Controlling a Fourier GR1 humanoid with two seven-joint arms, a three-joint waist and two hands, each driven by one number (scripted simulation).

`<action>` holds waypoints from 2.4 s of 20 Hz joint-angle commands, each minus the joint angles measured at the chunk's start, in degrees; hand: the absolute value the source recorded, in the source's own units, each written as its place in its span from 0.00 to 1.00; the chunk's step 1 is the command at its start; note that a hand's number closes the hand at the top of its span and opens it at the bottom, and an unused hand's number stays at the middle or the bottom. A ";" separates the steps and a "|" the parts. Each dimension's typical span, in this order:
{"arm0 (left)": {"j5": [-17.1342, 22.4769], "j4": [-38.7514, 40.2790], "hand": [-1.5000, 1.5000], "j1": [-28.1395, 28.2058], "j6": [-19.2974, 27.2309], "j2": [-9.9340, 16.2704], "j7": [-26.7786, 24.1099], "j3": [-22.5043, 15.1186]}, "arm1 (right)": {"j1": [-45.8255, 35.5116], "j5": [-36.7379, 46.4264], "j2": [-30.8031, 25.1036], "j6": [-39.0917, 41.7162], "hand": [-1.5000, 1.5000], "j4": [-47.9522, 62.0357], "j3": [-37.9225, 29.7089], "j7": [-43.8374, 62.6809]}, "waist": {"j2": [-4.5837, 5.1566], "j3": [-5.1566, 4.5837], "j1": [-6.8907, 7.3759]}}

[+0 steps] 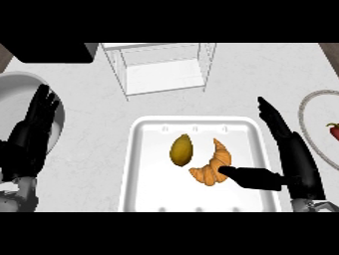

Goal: Pick the croissant from the tray and place it in the tiered shelf

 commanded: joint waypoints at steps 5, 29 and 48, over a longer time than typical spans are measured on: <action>-0.14 -0.31 0.50 -1.73 -0.90 0.73 1.86 -0.15 | -11.41 12.75 -12.71 14.82 0.00 -2.15 8.20 29.25 | 0.06 -0.33 1.17; 0.53 -1.71 0.50 -0.53 -2.20 -0.13 2.61 2.85 | -22.67 26.72 6.69 31.70 0.00 13.24 18.69 60.23 | 0.27 0.26 -0.15; -3.37 -2.77 0.50 0.78 -2.61 -3.24 2.02 3.41 | -12.15 41.08 17.43 28.82 0.00 22.11 15.03 48.78 | 0.47 0.32 0.30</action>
